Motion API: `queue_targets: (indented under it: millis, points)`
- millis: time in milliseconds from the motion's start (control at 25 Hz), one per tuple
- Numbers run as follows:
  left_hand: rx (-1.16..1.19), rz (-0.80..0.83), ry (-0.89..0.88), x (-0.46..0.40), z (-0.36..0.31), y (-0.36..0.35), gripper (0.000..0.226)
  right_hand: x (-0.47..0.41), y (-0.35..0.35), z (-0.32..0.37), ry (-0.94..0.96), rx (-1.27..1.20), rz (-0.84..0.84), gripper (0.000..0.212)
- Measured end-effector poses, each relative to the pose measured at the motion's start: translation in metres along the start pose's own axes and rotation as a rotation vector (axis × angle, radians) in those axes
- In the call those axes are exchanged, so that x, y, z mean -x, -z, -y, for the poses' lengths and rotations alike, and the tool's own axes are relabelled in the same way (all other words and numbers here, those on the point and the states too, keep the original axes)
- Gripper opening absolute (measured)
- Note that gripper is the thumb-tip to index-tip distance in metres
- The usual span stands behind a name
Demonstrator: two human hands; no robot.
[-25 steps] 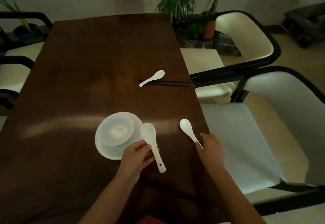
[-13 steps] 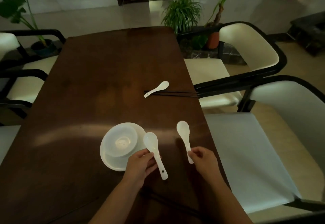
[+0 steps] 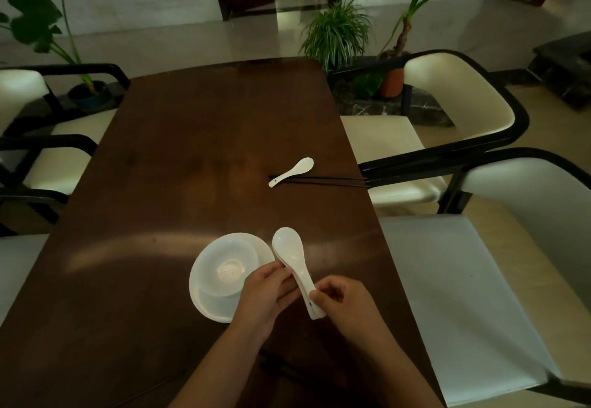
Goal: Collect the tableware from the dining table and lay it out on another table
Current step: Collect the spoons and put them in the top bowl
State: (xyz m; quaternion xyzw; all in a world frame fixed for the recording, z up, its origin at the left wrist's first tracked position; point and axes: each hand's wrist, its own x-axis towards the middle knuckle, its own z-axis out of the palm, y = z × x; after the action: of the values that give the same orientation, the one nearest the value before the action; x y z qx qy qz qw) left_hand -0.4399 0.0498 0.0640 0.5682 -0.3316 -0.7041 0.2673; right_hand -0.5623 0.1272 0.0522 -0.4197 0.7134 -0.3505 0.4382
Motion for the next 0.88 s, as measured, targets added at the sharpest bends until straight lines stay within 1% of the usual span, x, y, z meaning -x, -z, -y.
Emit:
queue_targets:
  millis: [80,200,280,360,400,440,480,520,560,600,720,880]
  points:
    - [0.011,0.005,-0.003,0.0,0.001,0.002,0.01,-0.002,-0.002,0.001,0.005,0.038,-0.005,0.018]
    - [-0.076,-0.008,-0.028,0.0,0.003,0.004,0.012,-0.005,-0.007,0.002,0.019,0.128,0.022,0.016]
    - [-0.13,-0.02,-0.028,-0.001,0.004,0.005,0.012,-0.008,-0.007,0.002,0.036,0.207,0.043,0.02]
    - [-0.187,-0.019,-0.027,-0.002,0.003,0.006,0.011,-0.013,-0.003,0.003,0.045,0.234,-0.012,0.022]
    - [-0.212,-0.012,-0.027,-0.002,0.003,0.007,0.013,-0.017,0.0,0.004,0.046,0.199,-0.068,0.016]
    - [-0.233,0.0,-0.027,-0.003,0.003,0.009,0.017,-0.022,0.004,0.006,0.043,0.138,-0.108,0.005]
    - [-0.251,0.016,-0.028,-0.003,0.003,0.01,0.02,-0.029,0.006,0.01,0.039,0.082,-0.114,0.011]
    - [-0.27,0.039,-0.031,-0.002,0.002,0.012,0.022,-0.035,0.008,0.013,0.03,0.032,-0.082,0.024]
    - [-0.291,0.068,-0.04,-0.002,0.001,0.013,0.021,-0.041,0.009,0.017,0.022,-0.001,-0.038,0.03]
    - [-0.317,0.097,-0.053,-0.001,0.0,0.013,0.021,-0.047,0.009,0.023,0.033,-0.004,-0.003,0.031]
    - [-0.35,0.132,-0.087,-0.003,-0.01,0.013,0.02,-0.064,0.008,0.035,0.121,0.059,-0.002,0.015]
    - [-0.342,0.16,-0.083,-0.016,-0.035,0.02,0.02,-0.092,0.014,0.06,0.167,-0.018,-0.071,0.017]
